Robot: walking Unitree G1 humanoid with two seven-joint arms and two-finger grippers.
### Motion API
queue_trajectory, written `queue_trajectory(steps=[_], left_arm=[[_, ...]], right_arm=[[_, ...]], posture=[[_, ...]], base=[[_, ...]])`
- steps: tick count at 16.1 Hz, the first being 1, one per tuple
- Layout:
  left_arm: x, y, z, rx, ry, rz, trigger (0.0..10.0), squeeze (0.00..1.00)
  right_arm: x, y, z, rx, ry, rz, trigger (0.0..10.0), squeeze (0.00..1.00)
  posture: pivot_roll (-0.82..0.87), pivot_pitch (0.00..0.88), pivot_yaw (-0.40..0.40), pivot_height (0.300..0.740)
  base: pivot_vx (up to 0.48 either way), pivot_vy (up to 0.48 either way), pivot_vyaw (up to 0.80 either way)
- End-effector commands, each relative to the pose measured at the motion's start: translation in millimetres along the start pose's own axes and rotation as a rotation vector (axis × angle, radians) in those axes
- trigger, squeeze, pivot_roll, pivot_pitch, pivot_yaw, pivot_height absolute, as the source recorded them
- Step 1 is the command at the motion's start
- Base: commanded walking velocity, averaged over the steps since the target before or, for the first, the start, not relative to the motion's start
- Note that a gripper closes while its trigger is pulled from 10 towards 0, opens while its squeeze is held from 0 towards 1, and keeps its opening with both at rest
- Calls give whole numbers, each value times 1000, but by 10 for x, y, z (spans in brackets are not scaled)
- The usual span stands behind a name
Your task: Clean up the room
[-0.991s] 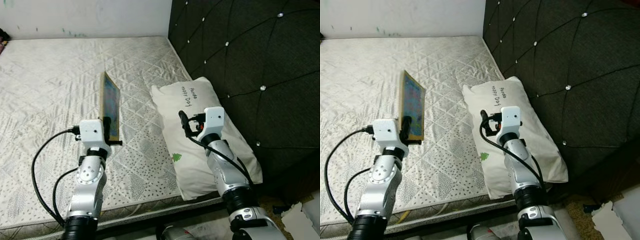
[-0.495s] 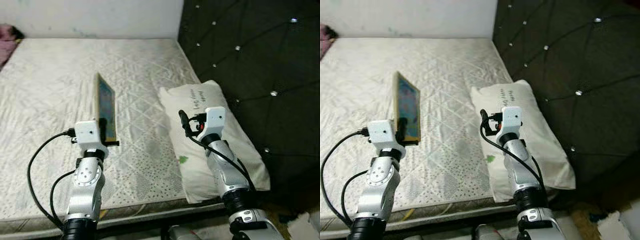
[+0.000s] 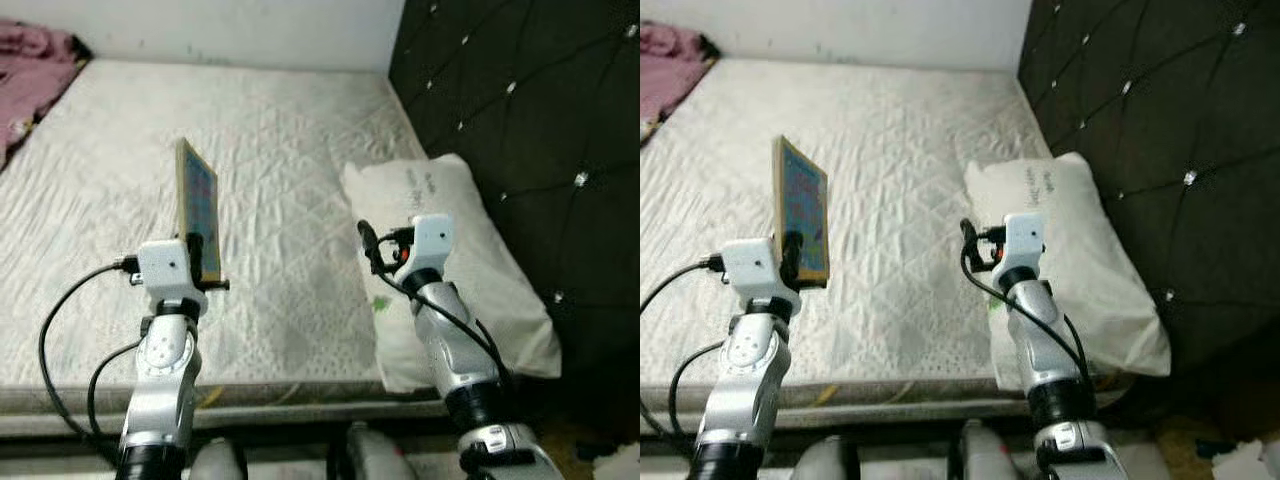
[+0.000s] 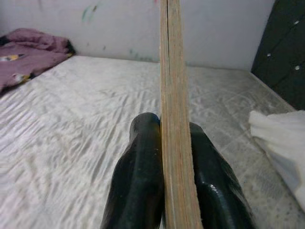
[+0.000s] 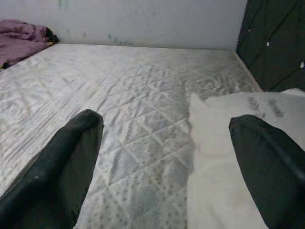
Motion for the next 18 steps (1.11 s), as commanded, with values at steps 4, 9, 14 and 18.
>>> queue_trajectory(steps=[4,9,14,18], left_arm=[[105,-17,54,-20,12,33,10000,0],[109,-12,51,-19,20,30,10000,0],[105,-9,55,-21,39,25,10000,0],[103,-14,59,-25,48,23,10000,0]], right_arm=[[6,22,54,-23,14,-7,10000,0],[8,21,56,-26,15,-11,10000,0],[1,26,84,-40,7,-20,10000,0],[6,25,85,-42,9,-20,10000,0]], posture=[[-34,41,-44,640],[-40,45,-46,640],[-41,52,-50,640],[-45,57,-49,640]], base=[[0,0,0],[0,0,0],[0,0,-293],[0,0,-800]])
Point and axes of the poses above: a point about 5 cm out from each wrist's last joint towards the gripper, its own y axis pointing back from the gripper into the wrist, its own x axis along the axis of the wrist's last joint, z = x × y, the point moved 5 cm from there along -y, pointing out of the wrist towards the gripper, and after that the axes turned 10 degrees about -y, right-handed, at the moved point
